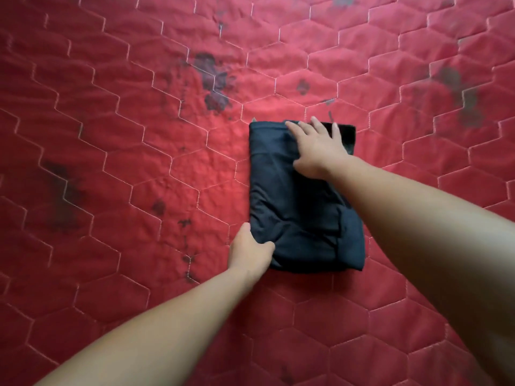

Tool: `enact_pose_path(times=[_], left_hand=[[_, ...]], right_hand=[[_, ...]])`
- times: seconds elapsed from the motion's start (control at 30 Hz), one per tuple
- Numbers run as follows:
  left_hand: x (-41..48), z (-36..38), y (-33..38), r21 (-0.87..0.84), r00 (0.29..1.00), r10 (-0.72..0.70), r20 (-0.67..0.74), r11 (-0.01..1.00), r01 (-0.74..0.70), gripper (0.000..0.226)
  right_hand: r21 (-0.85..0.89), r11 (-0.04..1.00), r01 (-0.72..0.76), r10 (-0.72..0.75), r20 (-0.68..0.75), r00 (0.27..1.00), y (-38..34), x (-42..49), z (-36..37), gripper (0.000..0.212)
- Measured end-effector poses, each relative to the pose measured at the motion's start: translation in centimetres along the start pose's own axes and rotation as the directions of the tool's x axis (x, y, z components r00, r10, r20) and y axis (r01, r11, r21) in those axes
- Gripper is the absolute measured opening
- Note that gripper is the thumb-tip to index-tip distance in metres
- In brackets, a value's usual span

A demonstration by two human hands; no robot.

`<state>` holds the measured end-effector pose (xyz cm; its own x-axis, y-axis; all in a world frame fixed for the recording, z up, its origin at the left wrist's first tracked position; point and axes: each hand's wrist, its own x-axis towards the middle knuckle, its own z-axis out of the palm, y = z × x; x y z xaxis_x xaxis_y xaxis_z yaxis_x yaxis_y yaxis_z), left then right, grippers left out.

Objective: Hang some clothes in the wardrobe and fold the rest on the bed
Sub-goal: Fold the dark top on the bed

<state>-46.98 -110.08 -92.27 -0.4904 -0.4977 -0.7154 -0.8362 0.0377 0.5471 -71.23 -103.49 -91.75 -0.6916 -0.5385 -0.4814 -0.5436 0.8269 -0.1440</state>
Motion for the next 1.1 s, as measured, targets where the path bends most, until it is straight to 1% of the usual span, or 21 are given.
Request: enact_pose_path(times=[0.07, 0.1, 0.17, 0.23, 0.27, 0.3, 0.33, 0.37, 0.4, 0.43, 0.47, 0.5, 0.57, 0.6, 0.63, 0.7, 0.8, 0.9, 0.97, 1.03, 1.1], left_hand=[[1.6, -2.8, 0.1, 0.074, 0.998, 0.056, -0.028, 0.996, -0.054, 0.034], [2.7, -4.7, 0.1, 0.133, 0.995, 0.088, -0.045, 0.988, -0.081, 0.038], [5.8, -9.1, 0.6, 0.291, 0.984, 0.156, -0.084, 0.948, -0.126, 0.045], [9.1, -13.3, 1.7, 0.391, 0.959, 0.217, -0.180, 0.911, -0.133, 0.049], [10.7, -15.1, 2.4, 0.400, 0.938, 0.245, -0.244, 0.907, -0.133, 0.050], [11.9, -16.4, 2.9, 0.397, 0.912, 0.273, -0.305, 0.907, -0.139, 0.050], [12.7, -17.3, 3.3, 0.405, 0.885, 0.306, -0.351, 0.902, -0.151, 0.051], [13.1, -17.7, 3.4, 0.439, 0.861, 0.345, -0.374, 0.884, -0.164, 0.052], [13.0, -17.6, 3.1, 0.500, 0.842, 0.395, -0.368, 0.847, -0.179, 0.055], [12.6, -17.2, 2.5, 0.580, 0.824, 0.460, -0.331, 0.788, -0.207, 0.058], [12.0, -16.4, 1.6, 0.665, 0.808, 0.534, -0.250, 0.701, -0.257, 0.063], [11.4, -15.4, 0.5, 0.740, 0.790, 0.598, -0.135, 0.591, -0.321, 0.067], [10.9, -13.5, -1.6, 0.842, 0.758, 0.643, 0.107, 0.347, -0.414, 0.073], [11.2, -12.8, -2.6, 0.870, 0.753, 0.636, 0.170, 0.262, -0.418, 0.074], [11.6, -12.3, -3.3, 0.889, 0.754, 0.630, 0.187, 0.218, -0.402, 0.074], [12.7, -12.2, -4.4, 0.898, 0.748, 0.645, 0.159, 0.219, -0.381, 0.074], [13.9, -11.9, -5.1, 0.894, 0.703, 0.698, 0.138, 0.218, -0.392, 0.075], [13.4, -12.2, -4.7, 0.889, 0.711, 0.691, 0.128, 0.238, -0.392, 0.075], [12.3, -12.5, -5.4, 0.881, 0.711, 0.696, 0.104, 0.267, -0.391, 0.077], [11.2, -12.7, -7.1, 0.879, 0.754, 0.652, 0.078, 0.312, -0.361, 0.080], [10.4, -12.8, -8.2, 0.849, 0.833, 0.553, 0.011, 0.435, -0.300, 0.084]], right_hand=[[0.011, 0.999, -0.043, 0.042, 0.057, 0.997, -0.8, 0.9, -0.4, 0.094], [-0.058, 0.996, -0.062, 0.064, 0.031, 0.998, -1.1, 0.9, -0.4, 0.089], [-0.120, 0.989, -0.088, 0.088, -0.006, 0.996, -1.7, 0.6, 0.2, 0.068], [0.001, 0.989, -0.148, 0.147, 0.122, 0.982, -2.4, -0.3, 1.3, 0.046], [0.067, 0.977, -0.201, 0.182, 0.217, 0.959, -2.8, -1.0, 1.9, 0.038], [0.117, 0.958, -0.264, 0.227, 0.259, 0.939, -3.2, -1.7, 2.3, 0.034], [0.160, 0.933, -0.323, 0.281, 0.240, 0.929, -3.7, -2.4, 2.7, 0.038], [0.173, 0.922, -0.346, 0.328, 0.124, 0.936, -4.1, -3.1, 3.0, 0.047], [0.134, 0.943, -0.304, 0.317, -0.092, 0.944, -4.4, -3.7, 3.5, 0.057], [0.049, 0.976, -0.212, 0.217, -0.292, 0.931, -4.9, -4.2, 4.1, 0.064], [-0.037, 0.996, -0.082, 0.059, -0.416, 0.907, -5.7, -4.7, 4.6, 0.068], [-0.097, 0.994, 0.046, -0.085, -0.442, 0.893, -6.8, -5.0, 5.3, 0.071], [-0.191, 0.962, 0.194, -0.248, -0.321, 0.914, -8.6, -5.2, 7.1, 0.075], [-0.237, 0.949, 0.208, -0.267, -0.248, 0.931, -9.0, -4.9, 8.3, 0.079], [-0.284, 0.937, 0.205, -0.265, -0.195, 0.944, -9.1, -4.5, 9.3, 0.082], [-0.323, 0.926, 0.196, -0.260, -0.170, 0.950, -8.4, -3.7, 11.0, 0.084], [-0.317, 0.931, 0.184, -0.262, -0.225, 0.938, -7.8, -2.3, 12.1, 0.086], [-0.282, 0.939, 0.198, -0.266, -0.226, 0.937, -8.0, -2.8, 11.7, 0.085], [-0.246, 0.959, 0.140, -0.202, -0.247, 0.948, -7.3, -4.4, 11.8, 0.083], [-0.243, 0.969, 0.033, -0.087, -0.217, 0.972, -6.5, -6.4, 12.6, 0.081], [-0.218, 0.975, -0.038, 0.002, -0.165, 0.986, -6.3, -7.6, 13.1, 0.080]])
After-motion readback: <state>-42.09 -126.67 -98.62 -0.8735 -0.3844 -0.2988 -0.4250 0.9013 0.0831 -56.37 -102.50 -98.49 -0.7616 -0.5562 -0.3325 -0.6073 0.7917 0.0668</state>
